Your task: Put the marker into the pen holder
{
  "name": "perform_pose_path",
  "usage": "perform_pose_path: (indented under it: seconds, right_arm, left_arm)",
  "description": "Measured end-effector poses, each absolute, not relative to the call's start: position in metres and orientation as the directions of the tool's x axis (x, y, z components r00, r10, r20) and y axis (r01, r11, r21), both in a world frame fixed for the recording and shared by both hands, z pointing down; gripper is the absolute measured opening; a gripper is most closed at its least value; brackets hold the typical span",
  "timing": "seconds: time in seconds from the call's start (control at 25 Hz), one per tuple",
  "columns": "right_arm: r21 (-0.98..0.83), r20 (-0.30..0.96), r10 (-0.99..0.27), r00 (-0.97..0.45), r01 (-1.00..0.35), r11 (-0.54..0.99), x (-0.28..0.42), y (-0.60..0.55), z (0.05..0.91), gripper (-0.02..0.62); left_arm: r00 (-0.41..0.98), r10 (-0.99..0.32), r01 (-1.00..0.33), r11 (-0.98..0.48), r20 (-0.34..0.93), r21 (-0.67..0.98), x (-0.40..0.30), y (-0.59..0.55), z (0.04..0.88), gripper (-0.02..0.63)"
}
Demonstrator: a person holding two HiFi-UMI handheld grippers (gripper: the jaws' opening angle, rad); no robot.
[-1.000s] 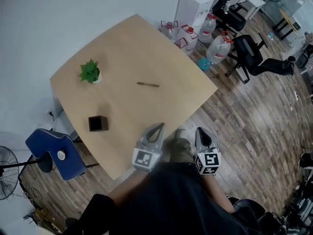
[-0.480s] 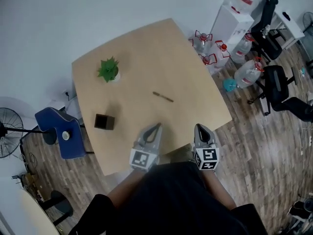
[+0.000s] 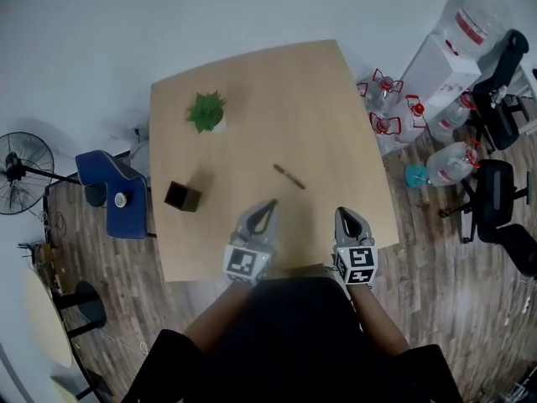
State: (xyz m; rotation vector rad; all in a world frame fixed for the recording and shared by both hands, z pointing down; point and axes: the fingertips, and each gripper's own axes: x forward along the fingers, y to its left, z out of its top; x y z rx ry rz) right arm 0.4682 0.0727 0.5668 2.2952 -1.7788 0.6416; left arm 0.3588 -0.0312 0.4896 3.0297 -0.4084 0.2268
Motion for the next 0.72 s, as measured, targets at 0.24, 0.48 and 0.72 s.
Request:
perform_pose_path:
  seconds: [0.24,0.48,0.72]
  right_arm:
    - [-0.181,0.484,-0.875,-0.012,-0.98,-0.087,0.469,0.041,0.591,0.003]
    - [-0.204,0.548,-0.814,-0.192,-0.975,0.093,0.458,0.005,0.614,0.009]
    - [-0.163,0.634,-0.722,-0.277,-0.96,0.226,0.443,-0.043,0.659,0.028]
  left_arm:
    - [0.915,-0.369,-0.388,-0.917,0.164,0.097,0.368,-0.051,0.487,0.002]
    - [0.876,-0.454,-0.471,-0.878,0.162,0.084,0.368,-0.055,0.499,0.002]
    - [0.826,-0.542,-0.559,-0.822,0.158,0.103,0.346,-0.069,0.508,0.002]
